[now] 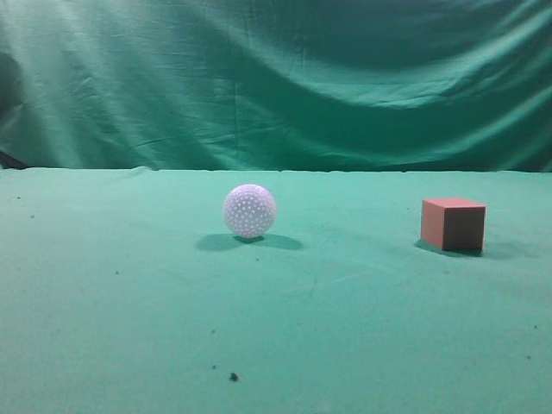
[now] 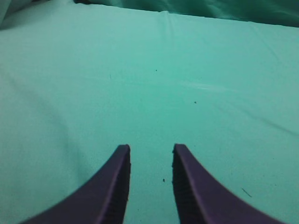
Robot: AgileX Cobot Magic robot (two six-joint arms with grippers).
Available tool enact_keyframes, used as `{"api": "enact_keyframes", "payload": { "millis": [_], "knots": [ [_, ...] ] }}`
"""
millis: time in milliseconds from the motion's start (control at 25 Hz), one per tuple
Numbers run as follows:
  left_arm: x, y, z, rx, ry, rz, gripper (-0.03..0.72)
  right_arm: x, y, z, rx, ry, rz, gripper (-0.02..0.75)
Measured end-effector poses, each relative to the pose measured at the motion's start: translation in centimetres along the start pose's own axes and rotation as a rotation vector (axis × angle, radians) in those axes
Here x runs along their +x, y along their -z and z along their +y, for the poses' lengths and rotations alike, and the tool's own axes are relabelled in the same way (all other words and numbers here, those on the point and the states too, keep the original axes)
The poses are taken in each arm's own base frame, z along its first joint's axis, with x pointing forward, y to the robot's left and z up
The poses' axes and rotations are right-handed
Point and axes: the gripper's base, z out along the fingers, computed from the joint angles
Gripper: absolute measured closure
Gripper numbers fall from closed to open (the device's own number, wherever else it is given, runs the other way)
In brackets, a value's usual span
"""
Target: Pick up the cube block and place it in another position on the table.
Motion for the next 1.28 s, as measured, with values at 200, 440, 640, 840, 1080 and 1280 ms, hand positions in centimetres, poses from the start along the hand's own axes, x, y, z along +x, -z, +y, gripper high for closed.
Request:
{"api": "enact_keyframes", "payload": {
  "millis": [200,440,640,840,1080,1280],
  "knots": [
    [0.0,0.0,0.0,0.0,0.0,0.0,0.426,0.0,0.0,0.0,0.0,0.0,0.0,0.738],
    [0.0,0.0,0.0,0.0,0.0,0.0,0.426,0.0,0.0,0.0,0.0,0.0,0.0,0.738],
    [0.0,0.0,0.0,0.0,0.0,0.0,0.426,0.0,0.0,0.0,0.0,0.0,0.0,0.738],
    [0.0,0.0,0.0,0.0,0.0,0.0,0.426,-0.9,0.0,0.2,-0.03,-0.088,-0.111,0.738],
    [0.0,0.0,0.0,0.0,0.0,0.0,0.426,-5.0,1.5,-0.2,-0.041,-0.216,-0.588,0.738],
    [0.0,0.0,0.0,0.0,0.0,0.0,0.426,-7.2,1.6,0.0,-0.046,-0.221,-0.512,0.738]
  ]
}}
